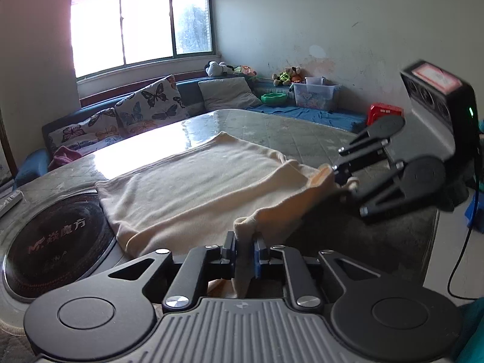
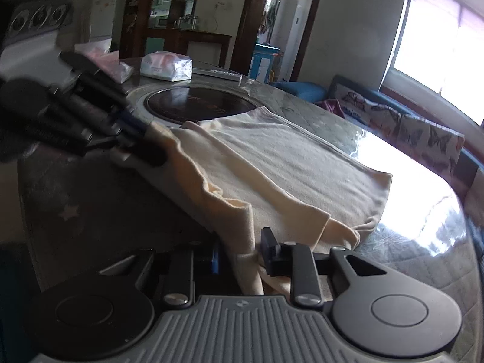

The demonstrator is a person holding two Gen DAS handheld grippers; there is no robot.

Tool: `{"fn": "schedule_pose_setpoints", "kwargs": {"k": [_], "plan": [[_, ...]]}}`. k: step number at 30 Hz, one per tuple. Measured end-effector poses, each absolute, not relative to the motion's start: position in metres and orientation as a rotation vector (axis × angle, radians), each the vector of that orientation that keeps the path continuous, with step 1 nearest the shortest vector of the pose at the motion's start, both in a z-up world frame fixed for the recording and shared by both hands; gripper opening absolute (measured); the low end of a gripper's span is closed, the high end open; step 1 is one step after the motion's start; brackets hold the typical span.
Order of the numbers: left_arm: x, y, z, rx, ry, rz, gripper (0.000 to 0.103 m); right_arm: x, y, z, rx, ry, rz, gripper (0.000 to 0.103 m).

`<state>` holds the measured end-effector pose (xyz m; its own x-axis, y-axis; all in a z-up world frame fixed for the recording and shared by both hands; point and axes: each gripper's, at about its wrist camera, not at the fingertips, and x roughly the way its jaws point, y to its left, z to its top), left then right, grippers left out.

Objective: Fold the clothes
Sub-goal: 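Close the left and right grippers on the sweatshirt hem, then lift the hem with both grippers and fold it toward the collar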

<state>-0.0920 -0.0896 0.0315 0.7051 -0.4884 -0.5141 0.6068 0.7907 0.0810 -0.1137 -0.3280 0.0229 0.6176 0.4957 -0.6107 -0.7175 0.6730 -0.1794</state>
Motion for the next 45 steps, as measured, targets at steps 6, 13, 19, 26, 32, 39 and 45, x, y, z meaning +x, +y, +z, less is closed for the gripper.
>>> {"fn": "schedule_pose_setpoints", "kwargs": {"k": [6,13,19,26,32,39,45], "plan": [[-0.098,-0.088,0.023,0.324,0.475,-0.606,0.037,-0.103,-0.333,0.031,-0.34,0.59,0.73,0.015],[-0.105,-0.086,0.014,0.407,0.451,-0.595,0.038,-0.097,-0.331,0.037,-0.314,0.592,0.715,0.015],[-0.108,-0.079,0.013,0.417,0.44,-0.595,0.006,-0.102,-0.332,0.036,-0.293,0.583,0.702,0.012],[-0.116,-0.065,0.034,0.318,0.44,-0.62,0.005,-0.117,-0.334,0.043,-0.283,0.553,0.708,0.011],[-0.146,-0.053,0.055,0.265,0.456,-0.65,0.005,-0.152,-0.339,0.066,-0.306,0.526,0.75,0.011],[-0.193,-0.04,0.073,0.221,0.488,-0.676,0.005,-0.205,-0.341,0.088,-0.323,0.524,0.816,0.011],[-0.199,-0.036,0.077,0.199,0.505,-0.675,0.005,-0.229,-0.337,0.096,-0.335,0.541,0.849,0.011]]}}
